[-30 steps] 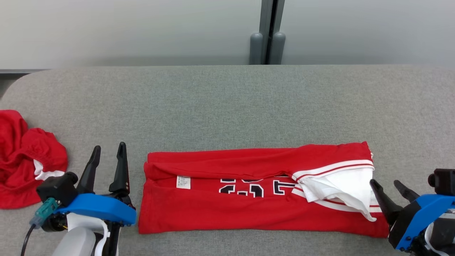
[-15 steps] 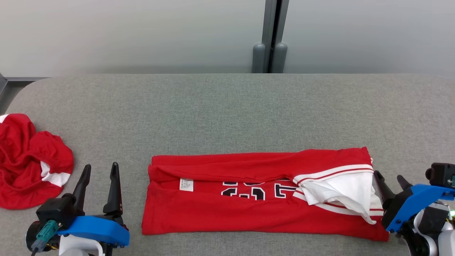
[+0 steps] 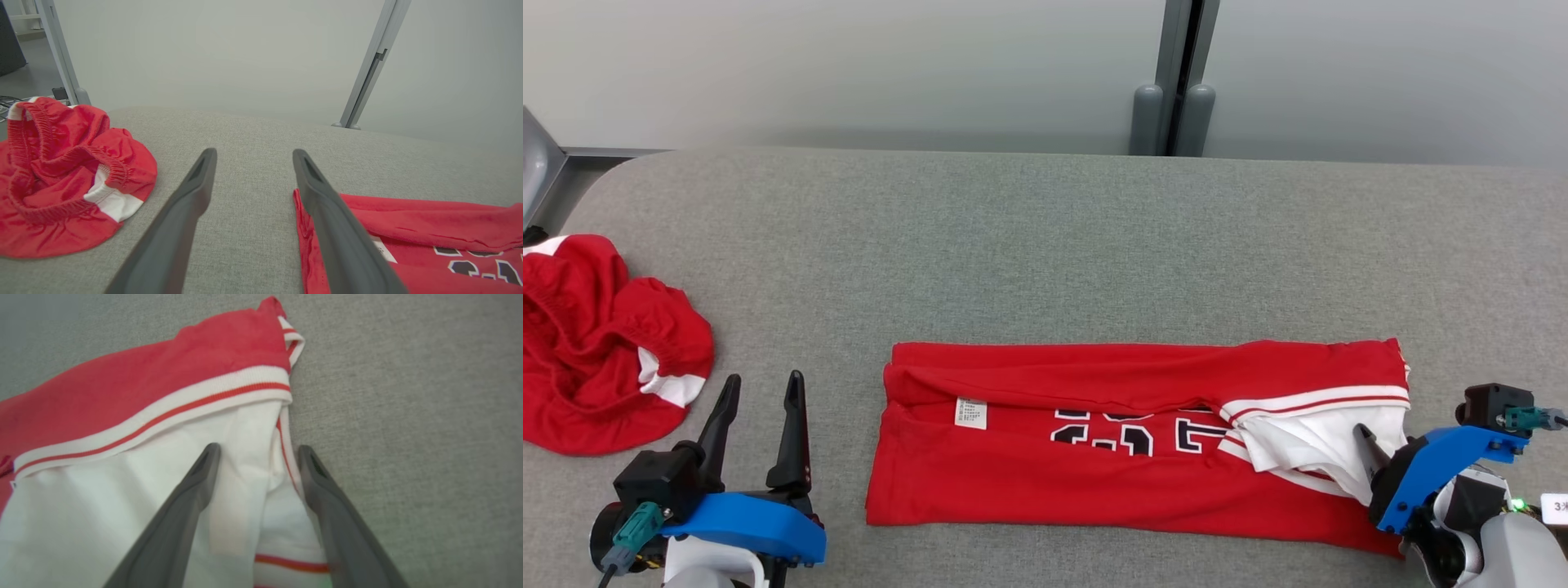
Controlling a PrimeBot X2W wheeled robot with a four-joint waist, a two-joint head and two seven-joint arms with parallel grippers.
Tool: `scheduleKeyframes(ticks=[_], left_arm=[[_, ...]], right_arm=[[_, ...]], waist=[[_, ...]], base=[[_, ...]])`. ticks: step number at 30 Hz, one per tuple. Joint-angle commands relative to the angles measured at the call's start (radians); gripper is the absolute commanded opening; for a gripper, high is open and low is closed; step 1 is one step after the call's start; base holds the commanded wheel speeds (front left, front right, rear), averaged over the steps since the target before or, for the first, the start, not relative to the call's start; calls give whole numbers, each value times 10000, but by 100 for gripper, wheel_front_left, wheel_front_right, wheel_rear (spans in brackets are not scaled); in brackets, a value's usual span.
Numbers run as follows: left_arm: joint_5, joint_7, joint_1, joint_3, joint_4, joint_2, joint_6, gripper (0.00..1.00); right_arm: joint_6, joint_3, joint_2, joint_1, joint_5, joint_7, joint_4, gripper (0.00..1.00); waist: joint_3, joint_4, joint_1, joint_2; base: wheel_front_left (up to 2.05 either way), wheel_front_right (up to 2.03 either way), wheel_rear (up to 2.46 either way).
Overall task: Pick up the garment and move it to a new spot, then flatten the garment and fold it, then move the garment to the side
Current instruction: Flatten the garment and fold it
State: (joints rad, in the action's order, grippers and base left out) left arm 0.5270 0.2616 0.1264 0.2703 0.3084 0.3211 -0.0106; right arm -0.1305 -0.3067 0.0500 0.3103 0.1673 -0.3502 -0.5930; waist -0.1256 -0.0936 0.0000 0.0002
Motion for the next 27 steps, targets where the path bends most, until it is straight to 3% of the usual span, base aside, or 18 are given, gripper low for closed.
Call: scheduleKeyframes(ticks=[1, 7, 8, 9, 10, 16, 27], left_arm=[[3, 45, 102, 6, 1, 20, 30, 100], [-25, 33, 137, 80, -48, 39, 6, 100], [-25, 23, 147, 91, -71, 40, -13, 100], [-23, 9, 158, 106, -91, 37, -26, 100], [-21, -6, 167, 118, -102, 39, -32, 100], [15, -30, 139, 161, -174, 44, -75, 100], [86, -20, -35, 52, -374, 200, -202, 100]], right_arm=[[-4, -7, 14, 231, -83, 85, -205, 100], [-4, 70, -14, 407, -293, 44, -860, 100], [-4, 133, -22, 449, -308, 17, -954, 89], [-6, 190, -40, 474, -285, 21, -1026, 35], [-10, 275, -51, 498, -182, 15, -1083, 0], [-4, 157, 16, 467, 68, 182, -790, 0], [-2, -1756, 749, 35, -491, 123, 1182, 0]], waist=[[-29, -47, 0, -2], [-93, -135, 0, -2], [-110, -144, 0, -2], [-126, -152, 0, -2], [-139, -158, 0, -2], [-167, -119, 0, -2], [-95, 194, 0, -2]], base=[[0, 0, 0], [0, 0, 0], [0, 0, 0], [0, 0, 0], [0, 0, 0], [0, 0, 0], [0, 0, 0]])
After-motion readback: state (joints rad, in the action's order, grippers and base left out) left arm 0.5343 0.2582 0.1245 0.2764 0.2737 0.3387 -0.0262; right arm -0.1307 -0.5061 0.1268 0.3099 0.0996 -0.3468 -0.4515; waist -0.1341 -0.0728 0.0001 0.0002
